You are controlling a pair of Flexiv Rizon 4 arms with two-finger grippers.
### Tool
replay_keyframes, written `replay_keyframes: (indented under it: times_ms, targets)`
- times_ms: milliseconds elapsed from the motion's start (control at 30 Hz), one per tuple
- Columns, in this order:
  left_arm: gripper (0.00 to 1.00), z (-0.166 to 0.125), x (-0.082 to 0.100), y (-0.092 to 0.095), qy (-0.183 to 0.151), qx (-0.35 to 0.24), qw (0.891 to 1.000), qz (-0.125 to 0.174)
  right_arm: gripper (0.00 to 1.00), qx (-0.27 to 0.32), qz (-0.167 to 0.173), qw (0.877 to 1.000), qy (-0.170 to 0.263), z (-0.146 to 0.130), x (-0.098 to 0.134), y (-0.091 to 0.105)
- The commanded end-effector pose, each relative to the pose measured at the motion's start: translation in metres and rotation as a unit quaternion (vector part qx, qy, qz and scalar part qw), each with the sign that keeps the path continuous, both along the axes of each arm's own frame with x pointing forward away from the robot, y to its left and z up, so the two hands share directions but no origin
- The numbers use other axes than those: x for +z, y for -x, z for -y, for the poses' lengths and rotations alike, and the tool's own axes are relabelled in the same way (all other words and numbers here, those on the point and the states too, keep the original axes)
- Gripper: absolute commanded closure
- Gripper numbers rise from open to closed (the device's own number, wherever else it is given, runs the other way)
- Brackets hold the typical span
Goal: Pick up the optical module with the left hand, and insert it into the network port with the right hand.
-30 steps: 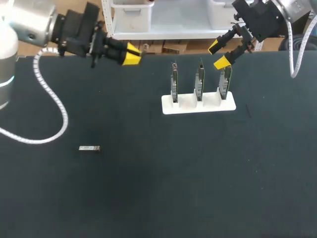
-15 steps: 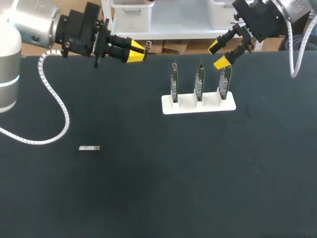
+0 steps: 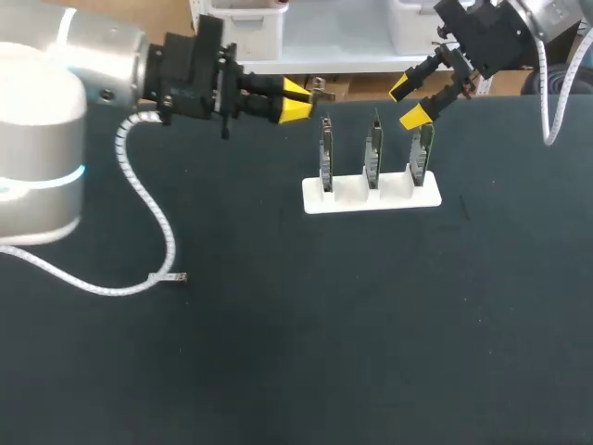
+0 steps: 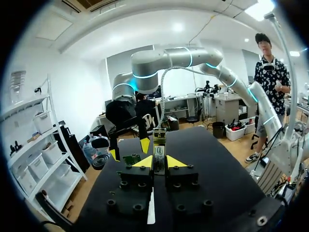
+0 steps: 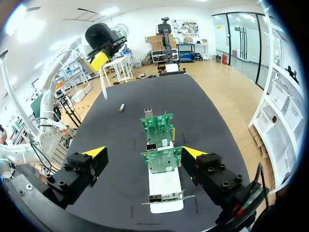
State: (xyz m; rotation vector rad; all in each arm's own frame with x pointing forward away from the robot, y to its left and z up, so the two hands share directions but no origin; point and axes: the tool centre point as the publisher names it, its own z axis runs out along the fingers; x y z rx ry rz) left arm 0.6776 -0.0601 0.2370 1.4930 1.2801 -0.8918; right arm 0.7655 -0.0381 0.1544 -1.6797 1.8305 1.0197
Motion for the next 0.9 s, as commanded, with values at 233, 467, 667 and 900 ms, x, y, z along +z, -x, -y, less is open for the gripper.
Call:
replay_keyframes:
  times_ms: [233,467,667,900]
  targets:
    - [1.0,0.035,-0.001,-0.019,-0.027,0.063,0.998,-0.005,0.0,-0.003,0.003,1.0,0.0,0.0,0.0,0.003]
    - [1.0,0.048,-0.009,-0.038,-0.03,0.065,0.997,-0.033,0.0,-0.003,0.003,1.0,0.0,0.0,0.0,0.003]
    - [1.0,0.058,-0.01,-0.045,0.002,0.034,0.998,-0.044,0.0,-0.003,0.003,1.0,0.0,0.0,0.0,0.003]
    - [1.0,0.058,-0.01,-0.045,0.002,0.034,0.998,-0.044,0.0,-0.003,0.003,1.0,0.0,0.0,0.0,0.003]
